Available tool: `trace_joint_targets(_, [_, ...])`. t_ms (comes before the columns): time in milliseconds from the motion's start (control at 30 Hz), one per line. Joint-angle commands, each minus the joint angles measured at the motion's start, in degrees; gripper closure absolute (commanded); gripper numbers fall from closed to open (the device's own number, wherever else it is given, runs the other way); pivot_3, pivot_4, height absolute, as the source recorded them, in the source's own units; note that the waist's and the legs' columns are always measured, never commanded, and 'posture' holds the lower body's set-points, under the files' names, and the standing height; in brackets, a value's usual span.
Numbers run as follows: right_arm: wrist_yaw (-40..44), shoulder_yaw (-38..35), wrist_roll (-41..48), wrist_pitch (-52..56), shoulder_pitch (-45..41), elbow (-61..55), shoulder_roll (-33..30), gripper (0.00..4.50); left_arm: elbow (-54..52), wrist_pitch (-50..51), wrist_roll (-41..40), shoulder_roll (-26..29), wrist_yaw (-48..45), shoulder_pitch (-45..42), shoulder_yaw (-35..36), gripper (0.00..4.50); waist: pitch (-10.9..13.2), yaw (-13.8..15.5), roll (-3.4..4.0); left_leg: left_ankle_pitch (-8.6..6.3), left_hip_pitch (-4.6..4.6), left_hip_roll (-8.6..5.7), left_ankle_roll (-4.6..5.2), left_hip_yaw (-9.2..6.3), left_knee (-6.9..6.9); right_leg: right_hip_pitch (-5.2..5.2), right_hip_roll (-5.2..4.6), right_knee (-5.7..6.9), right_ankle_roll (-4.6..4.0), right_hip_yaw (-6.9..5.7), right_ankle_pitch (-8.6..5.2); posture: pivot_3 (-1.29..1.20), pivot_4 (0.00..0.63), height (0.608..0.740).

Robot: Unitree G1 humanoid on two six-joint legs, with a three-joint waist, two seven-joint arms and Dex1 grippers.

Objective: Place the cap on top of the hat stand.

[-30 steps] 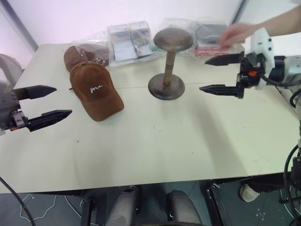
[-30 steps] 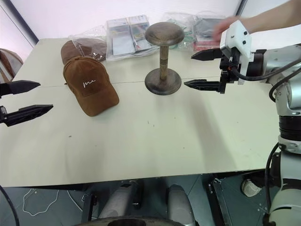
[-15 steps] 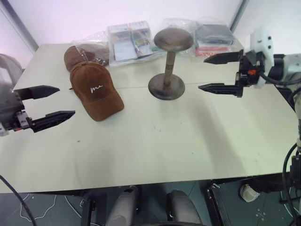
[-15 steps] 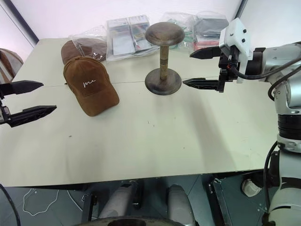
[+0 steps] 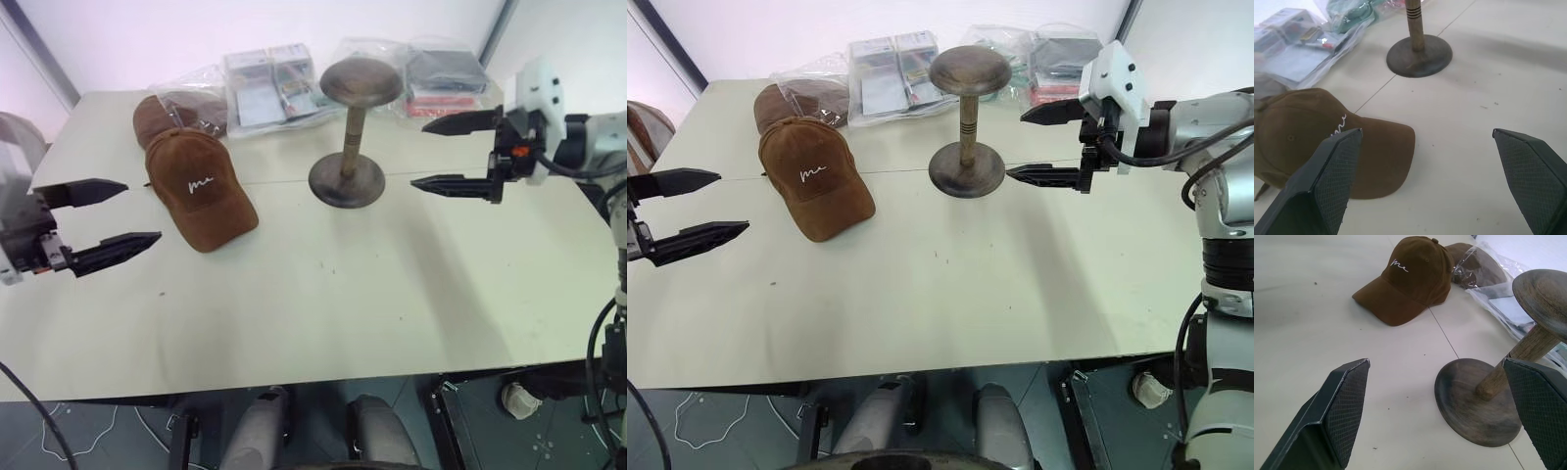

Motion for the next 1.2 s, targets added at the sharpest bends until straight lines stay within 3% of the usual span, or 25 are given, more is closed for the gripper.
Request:
trace_joint_targets(33, [-0.21,-1.03,0.09,-0.21,-1.75,-0.76,-0.12,0.08,-3.09,-3.06,3.76,-0.91,2.67,0.84,-2.57,0.0,0.0,0.01,0.0,0.0,0.0,0.0,0.0,0.0,0.0,0.01,0.0,0.0,0.0,0.0,0.0,0.0,0.15,0.74])
trace_joint_targets(433, [-0.23,-0.58,-0.13,0.1,-0.73,-1.58,0.33,0.08,-13.03,-14.29,28.41,-11.69,25.25,2.07,-24.47,0.0,0.0,0.15,0.0,0.0,-0.02,0.0,0.0,0.02,0.0,0.01,0.01,0.0,0.01,0.02,0.01,0.0,0.15,0.74])
trace_joint_targets(733, [0.09,0.17,-0.04,0.54,-0.79,-1.98,0.74,0.08,-12.39,-22.07,51.08,-14.59,35.49,6.05,-39.74,0.0,0.0,0.17,0.0,-0.01,-0.02,0.0,0.02,0.05,0.0,0.01,0.02,0.0,0.01,0.03,0.01,0.0,0.15,0.74])
trace_joint_targets(967, [-0.03,0.28,0.29,1.05,-0.42,-2.88,0.59,0.08,-6.31,-25.94,64.07,-16.49,39.26,6.15,-46.62,0.0,0.0,0.24,0.0,-0.01,-0.02,-0.01,0.02,0.04,0.01,0.01,0.01,0.0,0.02,0.02,0.01,0.0,0.15,0.74])
trace_joint_targets(1200, [-0.43,-0.26,0.59,1.87,0.6,-4.48,0.12,0.08,-0.18,-26.95,69.76,-22.08,40.87,1.86,-50.2,0.0,0.0,0.43,0.0,-0.01,-0.04,-0.01,0.03,0.01,0.04,0.02,0.01,0.0,0.03,-0.02,0.02,0.0,0.15,0.74])
